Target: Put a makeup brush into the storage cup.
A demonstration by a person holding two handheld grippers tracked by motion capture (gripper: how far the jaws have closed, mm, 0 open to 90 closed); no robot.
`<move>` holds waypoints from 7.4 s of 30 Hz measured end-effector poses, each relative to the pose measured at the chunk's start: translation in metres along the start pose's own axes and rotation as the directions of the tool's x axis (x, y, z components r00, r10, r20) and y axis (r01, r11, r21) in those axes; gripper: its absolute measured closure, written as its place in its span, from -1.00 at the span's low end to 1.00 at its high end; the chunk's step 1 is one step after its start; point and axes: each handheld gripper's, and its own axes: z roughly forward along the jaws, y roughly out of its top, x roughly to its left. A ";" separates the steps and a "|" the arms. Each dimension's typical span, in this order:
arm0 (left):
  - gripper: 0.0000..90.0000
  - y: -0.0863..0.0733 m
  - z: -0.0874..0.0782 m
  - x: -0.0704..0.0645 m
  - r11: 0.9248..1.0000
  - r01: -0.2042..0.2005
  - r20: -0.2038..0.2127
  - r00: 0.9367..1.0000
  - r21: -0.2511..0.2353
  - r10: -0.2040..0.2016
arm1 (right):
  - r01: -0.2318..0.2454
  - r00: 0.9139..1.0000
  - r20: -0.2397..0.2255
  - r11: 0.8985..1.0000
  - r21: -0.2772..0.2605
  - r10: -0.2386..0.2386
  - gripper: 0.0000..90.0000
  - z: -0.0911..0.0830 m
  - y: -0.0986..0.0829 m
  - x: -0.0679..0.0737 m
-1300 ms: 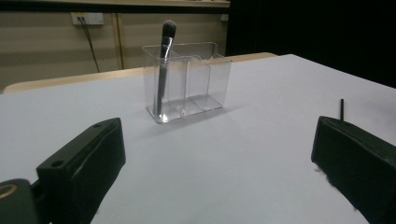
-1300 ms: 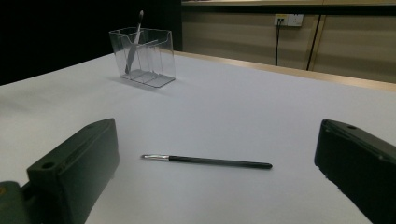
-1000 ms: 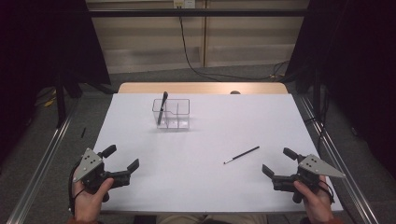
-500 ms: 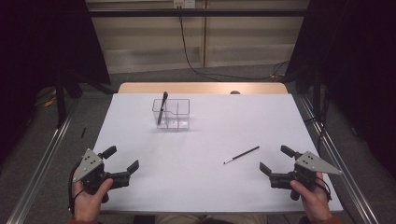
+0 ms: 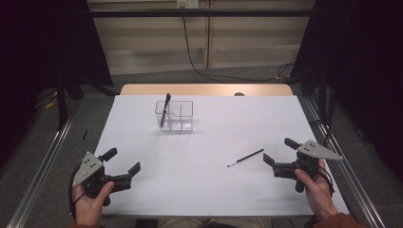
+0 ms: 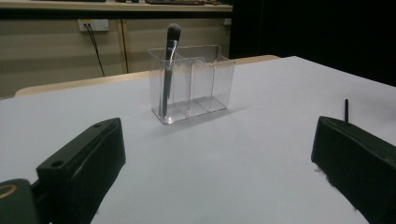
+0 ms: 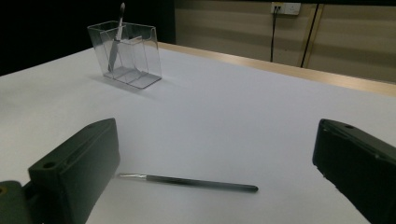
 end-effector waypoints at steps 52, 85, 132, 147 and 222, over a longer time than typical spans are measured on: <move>-0.93 -0.001 0.002 0.003 1.000 -0.009 0.006 1.000 0.021 0.009 | 0.325 0.924 -0.354 0.785 0.527 -0.145 -0.91 0.080 0.064 -0.026; -0.93 -0.002 0.004 0.003 0.999 -0.028 0.010 1.000 0.039 0.028 | 0.559 0.828 -0.507 0.426 0.712 -0.239 -0.45 0.121 0.042 -0.021; -0.93 -0.004 0.006 0.004 0.997 -0.034 0.011 0.999 0.066 0.034 | 0.617 0.787 -0.581 0.271 0.738 -0.210 0.63 0.153 0.032 -0.018; -0.93 -0.004 0.006 0.005 0.997 -0.038 0.008 0.999 0.072 0.037 | 0.619 0.785 -0.588 0.270 0.738 -0.195 0.92 0.153 0.033 -0.019; -0.93 -0.003 0.004 0.005 0.997 -0.043 -0.001 0.999 0.058 0.043 | 0.158 0.947 -0.316 0.934 0.319 -0.052 0.93 0.094 0.019 -0.015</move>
